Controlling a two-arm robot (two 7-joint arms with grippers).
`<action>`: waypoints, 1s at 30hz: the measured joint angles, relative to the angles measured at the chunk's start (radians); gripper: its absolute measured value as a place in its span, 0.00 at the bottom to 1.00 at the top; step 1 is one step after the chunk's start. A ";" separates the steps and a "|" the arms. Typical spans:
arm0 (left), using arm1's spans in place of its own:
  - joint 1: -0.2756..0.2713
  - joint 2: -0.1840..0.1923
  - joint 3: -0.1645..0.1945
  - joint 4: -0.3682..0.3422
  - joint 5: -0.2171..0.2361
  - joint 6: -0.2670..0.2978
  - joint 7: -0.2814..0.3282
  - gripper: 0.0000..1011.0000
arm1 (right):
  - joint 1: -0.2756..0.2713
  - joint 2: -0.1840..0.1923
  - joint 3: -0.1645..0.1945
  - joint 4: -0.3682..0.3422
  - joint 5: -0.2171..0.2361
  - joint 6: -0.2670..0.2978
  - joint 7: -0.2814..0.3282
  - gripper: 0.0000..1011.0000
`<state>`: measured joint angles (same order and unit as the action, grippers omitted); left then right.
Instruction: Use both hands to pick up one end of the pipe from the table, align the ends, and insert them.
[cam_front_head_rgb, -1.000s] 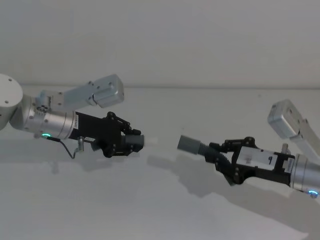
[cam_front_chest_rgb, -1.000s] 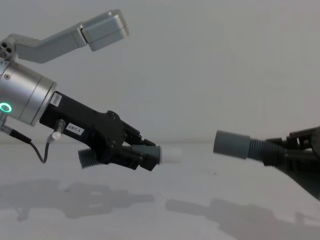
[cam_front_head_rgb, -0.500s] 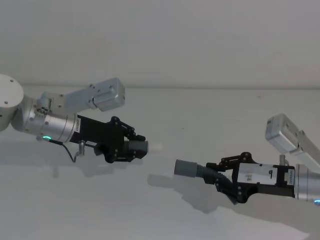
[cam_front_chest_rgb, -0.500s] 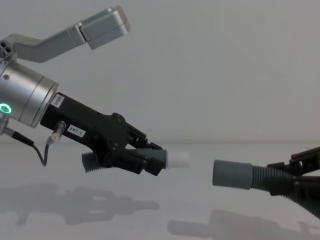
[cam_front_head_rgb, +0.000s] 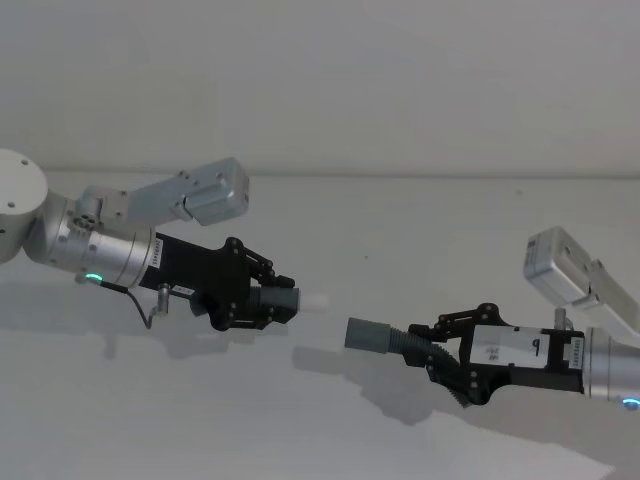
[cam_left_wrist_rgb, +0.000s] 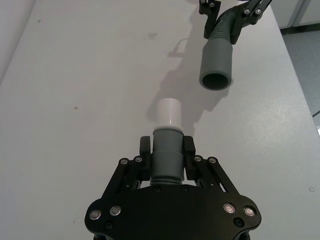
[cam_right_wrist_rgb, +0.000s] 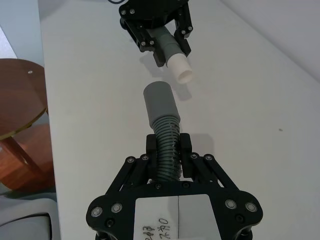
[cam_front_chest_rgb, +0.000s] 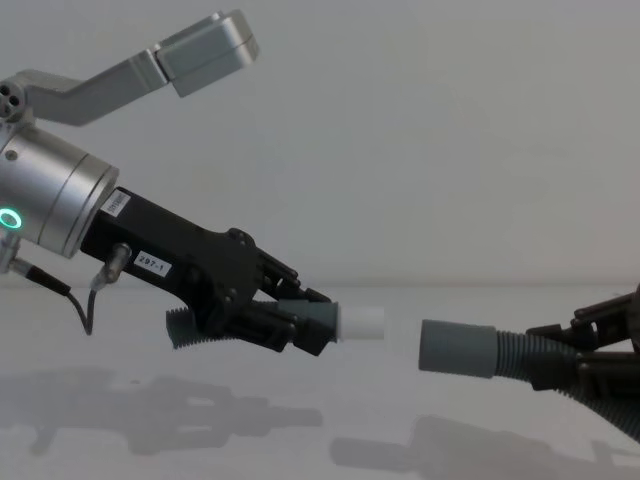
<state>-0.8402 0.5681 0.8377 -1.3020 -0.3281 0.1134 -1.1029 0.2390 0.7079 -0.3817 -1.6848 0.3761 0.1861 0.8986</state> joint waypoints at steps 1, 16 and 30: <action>0.000 0.000 0.001 0.001 -0.001 -0.001 -0.001 0.36 | 0.001 0.000 -0.001 0.000 0.000 0.001 -0.001 0.25; -0.010 -0.002 0.011 0.013 -0.022 -0.015 -0.018 0.36 | 0.009 -0.009 -0.020 0.003 0.010 0.022 -0.022 0.25; -0.017 0.002 0.020 0.010 -0.032 -0.012 -0.019 0.36 | 0.023 -0.026 -0.035 0.022 0.017 0.030 -0.053 0.25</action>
<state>-0.8570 0.5703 0.8581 -1.2923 -0.3600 0.1012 -1.1217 0.2618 0.6822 -0.4164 -1.6628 0.3935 0.2163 0.8455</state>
